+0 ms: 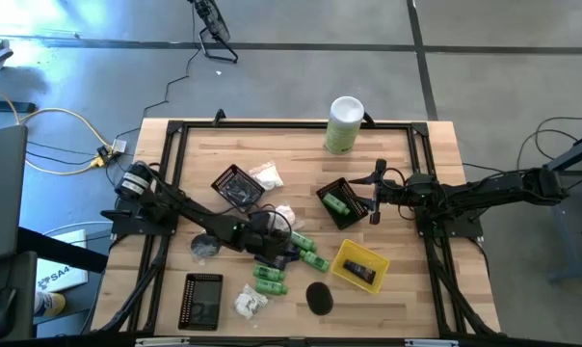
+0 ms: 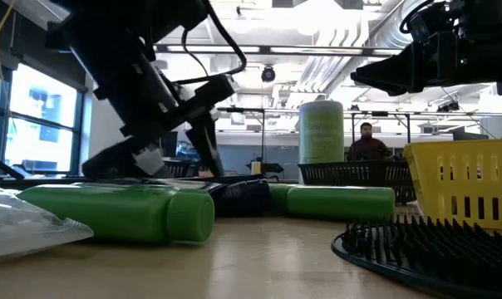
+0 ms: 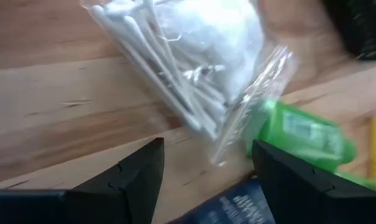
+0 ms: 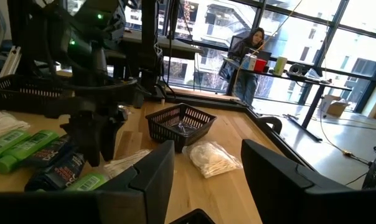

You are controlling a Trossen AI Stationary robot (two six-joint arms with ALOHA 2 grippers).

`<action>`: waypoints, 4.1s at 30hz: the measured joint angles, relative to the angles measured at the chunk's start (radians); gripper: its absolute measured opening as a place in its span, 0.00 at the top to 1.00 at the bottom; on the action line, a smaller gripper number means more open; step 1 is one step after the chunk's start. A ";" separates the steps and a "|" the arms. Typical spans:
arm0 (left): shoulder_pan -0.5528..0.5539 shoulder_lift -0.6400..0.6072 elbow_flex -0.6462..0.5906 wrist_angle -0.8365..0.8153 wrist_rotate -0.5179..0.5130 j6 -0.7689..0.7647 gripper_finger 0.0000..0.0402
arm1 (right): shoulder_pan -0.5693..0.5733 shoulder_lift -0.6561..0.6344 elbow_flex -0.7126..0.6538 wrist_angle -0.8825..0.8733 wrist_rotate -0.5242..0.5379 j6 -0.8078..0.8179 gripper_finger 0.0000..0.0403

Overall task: Pick & Place Travel size toiletries
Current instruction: Put the cotton pack into the bottom left black bin

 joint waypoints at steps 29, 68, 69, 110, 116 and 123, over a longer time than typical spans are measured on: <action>0.002 0.006 -0.039 0.034 -0.143 -0.006 0.93 | 0.000 0.000 0.000 0.000 0.004 -0.001 0.56; 0.000 -0.306 -0.021 -0.040 -0.176 0.503 1.00 | 0.000 0.000 0.000 0.007 0.093 -0.019 0.56; 0.000 -0.320 -0.014 -0.072 -0.162 0.522 1.00 | 0.000 0.000 0.000 0.008 0.105 -0.020 0.56; -0.402 -0.306 0.333 -0.948 0.561 -0.217 1.00 | 0.000 0.000 0.001 -0.156 -0.182 0.386 0.56; -0.448 -0.296 0.333 -0.957 0.687 -0.280 1.00 | 0.000 0.000 0.001 -0.150 -0.182 0.385 0.56; -0.476 -0.296 0.333 -1.008 0.812 -0.366 1.00 | 0.000 0.000 0.000 -0.150 -0.181 0.383 0.56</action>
